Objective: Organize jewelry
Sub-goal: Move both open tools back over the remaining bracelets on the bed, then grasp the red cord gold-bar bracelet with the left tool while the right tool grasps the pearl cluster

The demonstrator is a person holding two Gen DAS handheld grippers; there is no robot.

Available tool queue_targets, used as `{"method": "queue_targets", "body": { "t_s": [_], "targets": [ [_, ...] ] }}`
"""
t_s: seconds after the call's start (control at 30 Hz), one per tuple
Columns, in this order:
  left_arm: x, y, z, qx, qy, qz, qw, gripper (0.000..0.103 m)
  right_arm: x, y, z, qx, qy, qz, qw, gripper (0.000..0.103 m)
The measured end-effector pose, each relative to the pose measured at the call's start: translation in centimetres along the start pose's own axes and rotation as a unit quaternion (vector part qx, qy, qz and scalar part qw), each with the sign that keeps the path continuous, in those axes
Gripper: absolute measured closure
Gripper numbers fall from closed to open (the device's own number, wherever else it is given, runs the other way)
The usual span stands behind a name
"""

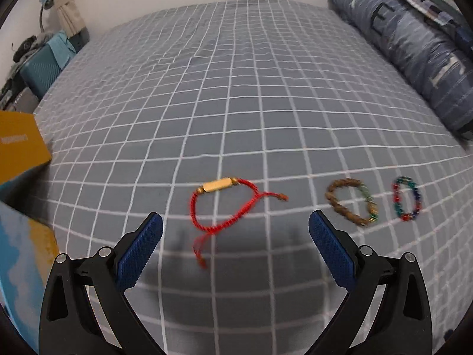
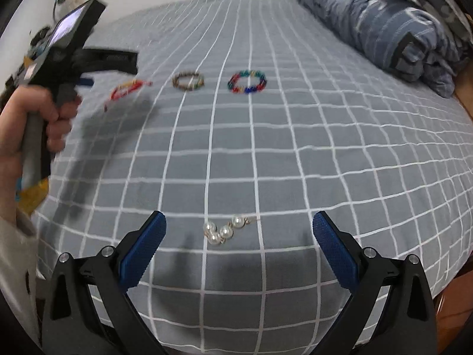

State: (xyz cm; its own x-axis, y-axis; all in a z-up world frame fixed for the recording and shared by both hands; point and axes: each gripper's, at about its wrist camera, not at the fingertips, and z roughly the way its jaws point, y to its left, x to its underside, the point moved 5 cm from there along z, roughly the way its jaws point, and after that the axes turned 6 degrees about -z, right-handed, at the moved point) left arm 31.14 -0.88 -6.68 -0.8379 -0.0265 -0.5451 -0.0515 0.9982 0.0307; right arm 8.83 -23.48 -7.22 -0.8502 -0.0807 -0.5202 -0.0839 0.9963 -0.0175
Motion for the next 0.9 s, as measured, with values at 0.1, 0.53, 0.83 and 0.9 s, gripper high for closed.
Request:
{"method": "queue_targets", "body": {
  "t_s": [0.1, 0.53, 0.83, 0.9],
  "targets": [
    [-0.3, 0.4, 1.7, -0.010, 0.002, -0.003, 0.9999, 0.006, 0.6, -0.3, 1.0, -0.001, 0.013, 0.002, 1.000, 0.008],
    [-0.3, 1.8, 6.7, 0.000, 0.034, -0.047, 0.9983, 0.007, 1.3, -0.2, 3.3, -0.026, 0.044, 0.003, 0.999, 0.021],
    [0.1, 2.0, 6.6, -0.003, 0.037, -0.047, 0.9982, 0.035, 1.0, -0.9, 4.2, -0.016, 0.051, 0.008, 0.999, 0.053],
    [0.1, 1.6, 6.4, -0.002, 0.040, -0.046, 0.9982, 0.043, 0.9, -1.1, 4.4, -0.014, 0.052, 0.007, 0.999, 0.057]
  ]
}}
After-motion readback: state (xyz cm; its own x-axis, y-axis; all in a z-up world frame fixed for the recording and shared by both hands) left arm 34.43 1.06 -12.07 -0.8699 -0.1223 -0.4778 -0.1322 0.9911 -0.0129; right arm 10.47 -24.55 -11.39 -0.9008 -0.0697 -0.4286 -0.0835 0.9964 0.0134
